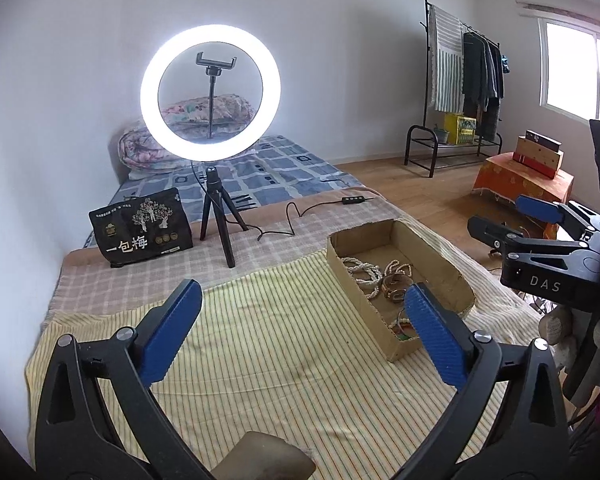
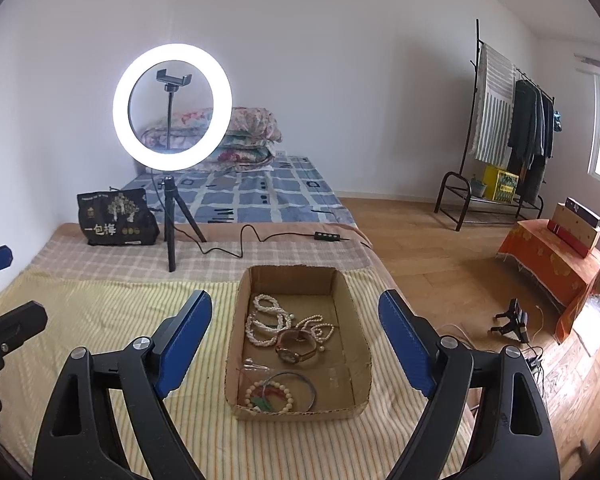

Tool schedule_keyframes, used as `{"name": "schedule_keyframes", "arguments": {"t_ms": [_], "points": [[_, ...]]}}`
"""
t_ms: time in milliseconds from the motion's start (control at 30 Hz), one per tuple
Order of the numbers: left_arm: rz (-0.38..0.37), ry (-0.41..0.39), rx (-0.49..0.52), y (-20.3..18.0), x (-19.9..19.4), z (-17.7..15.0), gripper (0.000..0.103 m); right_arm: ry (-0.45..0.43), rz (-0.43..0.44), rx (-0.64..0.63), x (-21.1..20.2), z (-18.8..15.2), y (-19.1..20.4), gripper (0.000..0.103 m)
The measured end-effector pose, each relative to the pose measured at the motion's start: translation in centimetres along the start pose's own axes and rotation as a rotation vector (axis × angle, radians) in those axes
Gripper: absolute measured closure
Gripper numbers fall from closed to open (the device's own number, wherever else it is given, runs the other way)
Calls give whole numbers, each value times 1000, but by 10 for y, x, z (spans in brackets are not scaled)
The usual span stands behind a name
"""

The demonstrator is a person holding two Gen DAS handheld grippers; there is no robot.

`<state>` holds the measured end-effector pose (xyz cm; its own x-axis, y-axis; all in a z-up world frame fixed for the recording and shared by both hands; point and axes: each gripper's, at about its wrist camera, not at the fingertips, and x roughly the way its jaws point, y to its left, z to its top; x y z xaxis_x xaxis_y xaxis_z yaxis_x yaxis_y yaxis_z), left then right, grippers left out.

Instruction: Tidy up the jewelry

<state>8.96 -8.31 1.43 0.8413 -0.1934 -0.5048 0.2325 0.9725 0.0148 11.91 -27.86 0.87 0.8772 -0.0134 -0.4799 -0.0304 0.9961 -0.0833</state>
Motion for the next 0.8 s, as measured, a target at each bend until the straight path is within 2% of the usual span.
{"name": "schedule_keyframes", "arguments": {"t_ms": [100, 800], "points": [[26, 1, 8, 2, 1, -2, 0, 12, 3, -8, 2, -4, 4, 18], [21, 7, 7, 2, 1, -2, 0, 4, -2, -34, 1, -5, 10, 18]]}}
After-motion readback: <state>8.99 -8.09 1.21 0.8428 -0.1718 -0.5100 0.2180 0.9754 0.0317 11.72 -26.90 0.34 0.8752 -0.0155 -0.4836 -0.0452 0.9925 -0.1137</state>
